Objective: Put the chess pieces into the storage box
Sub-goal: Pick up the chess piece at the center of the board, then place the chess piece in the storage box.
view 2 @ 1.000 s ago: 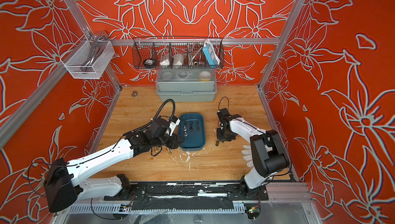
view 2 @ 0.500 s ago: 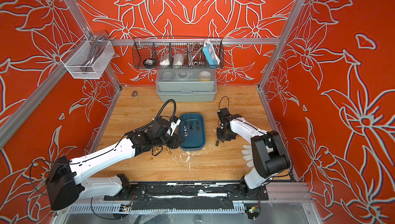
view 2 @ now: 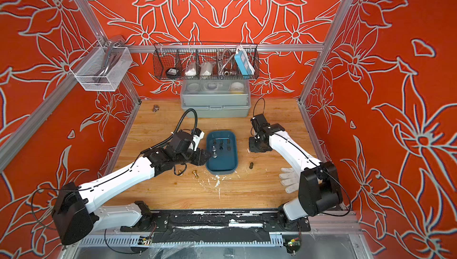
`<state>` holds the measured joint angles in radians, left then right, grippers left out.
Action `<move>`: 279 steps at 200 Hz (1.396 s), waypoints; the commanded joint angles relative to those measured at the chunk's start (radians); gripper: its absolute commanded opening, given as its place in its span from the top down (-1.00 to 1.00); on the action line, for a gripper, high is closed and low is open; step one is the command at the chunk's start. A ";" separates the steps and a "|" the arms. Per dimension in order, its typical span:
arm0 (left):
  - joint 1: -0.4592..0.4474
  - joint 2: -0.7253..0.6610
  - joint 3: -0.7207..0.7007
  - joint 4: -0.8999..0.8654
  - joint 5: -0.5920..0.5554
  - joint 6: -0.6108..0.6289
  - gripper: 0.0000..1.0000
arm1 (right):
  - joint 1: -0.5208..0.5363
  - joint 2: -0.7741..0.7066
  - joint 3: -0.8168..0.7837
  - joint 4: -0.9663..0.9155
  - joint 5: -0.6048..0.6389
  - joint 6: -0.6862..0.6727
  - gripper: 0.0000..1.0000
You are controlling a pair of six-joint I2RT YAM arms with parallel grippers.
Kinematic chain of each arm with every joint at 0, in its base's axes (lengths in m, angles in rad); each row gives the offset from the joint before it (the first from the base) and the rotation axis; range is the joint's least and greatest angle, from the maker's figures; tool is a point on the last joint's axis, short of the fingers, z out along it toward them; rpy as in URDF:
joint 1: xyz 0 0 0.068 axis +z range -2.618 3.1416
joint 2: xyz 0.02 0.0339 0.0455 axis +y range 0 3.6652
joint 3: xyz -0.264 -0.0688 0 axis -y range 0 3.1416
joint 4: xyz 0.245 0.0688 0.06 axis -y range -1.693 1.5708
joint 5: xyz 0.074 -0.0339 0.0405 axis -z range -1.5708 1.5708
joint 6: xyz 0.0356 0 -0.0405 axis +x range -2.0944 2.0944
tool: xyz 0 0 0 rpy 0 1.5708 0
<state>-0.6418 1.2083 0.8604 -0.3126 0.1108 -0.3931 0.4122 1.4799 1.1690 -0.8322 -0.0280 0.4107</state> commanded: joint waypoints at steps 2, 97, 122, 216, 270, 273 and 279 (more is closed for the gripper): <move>0.047 -0.051 -0.040 0.009 0.018 -0.052 -0.15 | 0.055 0.000 0.070 -0.056 0.023 0.009 0.76; 0.094 -0.152 -0.123 -0.056 -0.043 -0.079 -0.14 | 0.293 0.273 0.288 -0.013 0.003 0.019 0.76; 0.100 -0.162 -0.132 -0.073 -0.049 -0.091 -0.15 | 0.324 0.352 0.328 -0.002 0.021 0.015 0.77; 0.102 -0.163 -0.151 -0.082 -0.060 -0.106 -0.14 | 0.354 0.513 0.380 0.068 0.070 0.031 0.76; 0.103 -0.152 -0.156 -0.080 -0.068 -0.101 -0.15 | 0.368 0.580 0.420 0.034 0.112 0.037 0.76; 0.102 -0.153 -0.156 -0.080 -0.069 -0.102 -0.15 | 0.367 0.581 0.419 0.034 0.112 0.037 0.77; 0.102 -0.153 -0.156 -0.079 -0.069 -0.101 -0.14 | 0.367 0.583 0.418 0.036 0.107 0.037 0.76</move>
<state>-0.5476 1.0504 0.7101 -0.3843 0.0586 -0.4950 0.7681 2.0399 1.5604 -0.7700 0.0437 0.4339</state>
